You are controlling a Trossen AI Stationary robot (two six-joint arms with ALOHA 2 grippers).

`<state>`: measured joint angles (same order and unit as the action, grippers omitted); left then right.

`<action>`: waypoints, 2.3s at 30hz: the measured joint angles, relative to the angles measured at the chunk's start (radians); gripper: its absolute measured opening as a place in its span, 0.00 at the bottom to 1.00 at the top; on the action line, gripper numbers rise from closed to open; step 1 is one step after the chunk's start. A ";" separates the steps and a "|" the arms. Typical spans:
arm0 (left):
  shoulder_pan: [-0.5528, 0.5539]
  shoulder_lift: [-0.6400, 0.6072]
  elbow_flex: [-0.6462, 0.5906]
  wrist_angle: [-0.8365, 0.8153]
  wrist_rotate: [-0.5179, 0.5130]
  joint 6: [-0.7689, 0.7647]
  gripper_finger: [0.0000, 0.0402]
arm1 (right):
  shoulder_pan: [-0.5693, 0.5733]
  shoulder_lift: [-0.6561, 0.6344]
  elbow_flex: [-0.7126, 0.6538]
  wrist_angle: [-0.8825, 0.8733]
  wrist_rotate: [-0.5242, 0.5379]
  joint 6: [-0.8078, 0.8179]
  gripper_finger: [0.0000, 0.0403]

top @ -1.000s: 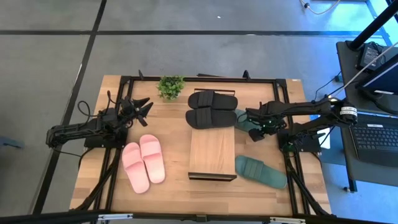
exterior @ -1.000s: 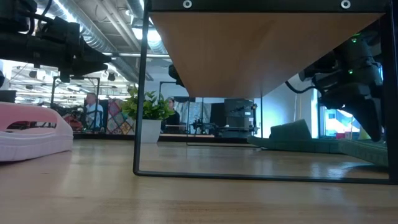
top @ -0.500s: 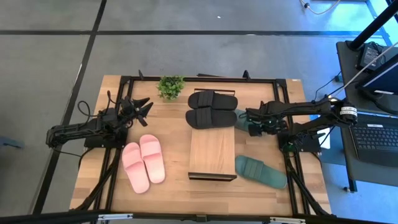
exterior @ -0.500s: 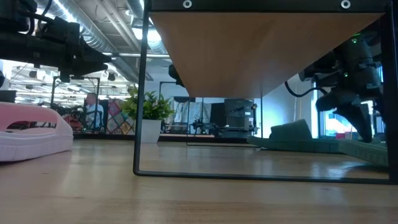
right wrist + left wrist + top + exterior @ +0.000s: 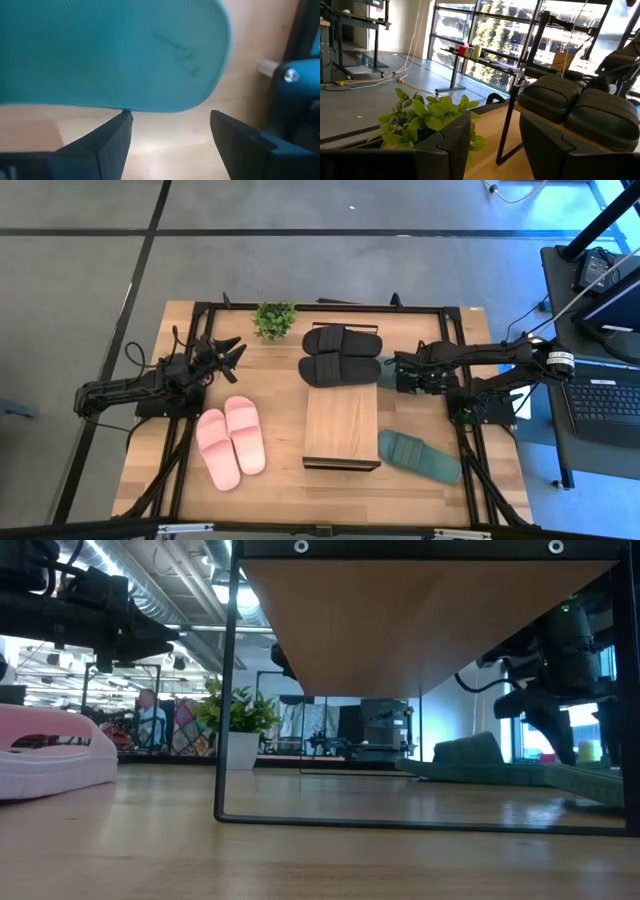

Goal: Pick and place slides into the shelf
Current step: Put the right green slide under the shelf

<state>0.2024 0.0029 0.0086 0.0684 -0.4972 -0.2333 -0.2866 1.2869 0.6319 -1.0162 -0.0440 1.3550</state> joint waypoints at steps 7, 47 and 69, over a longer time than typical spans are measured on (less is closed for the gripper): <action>0.000 0.000 0.000 0.000 0.000 0.000 0.40 | -0.049 0.000 0.000 0.033 0.010 -0.019 0.67; 0.000 0.000 0.000 0.000 0.000 0.000 0.40 | -0.145 0.000 0.094 -0.241 0.275 1.229 0.67; 0.000 0.000 0.000 0.000 0.000 0.000 0.40 | -0.207 0.001 -0.019 0.050 0.276 1.288 0.67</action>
<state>0.2026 0.0025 0.0086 0.0685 -0.4973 -0.2337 -0.4940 1.2874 0.6134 -0.9662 0.2316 2.6434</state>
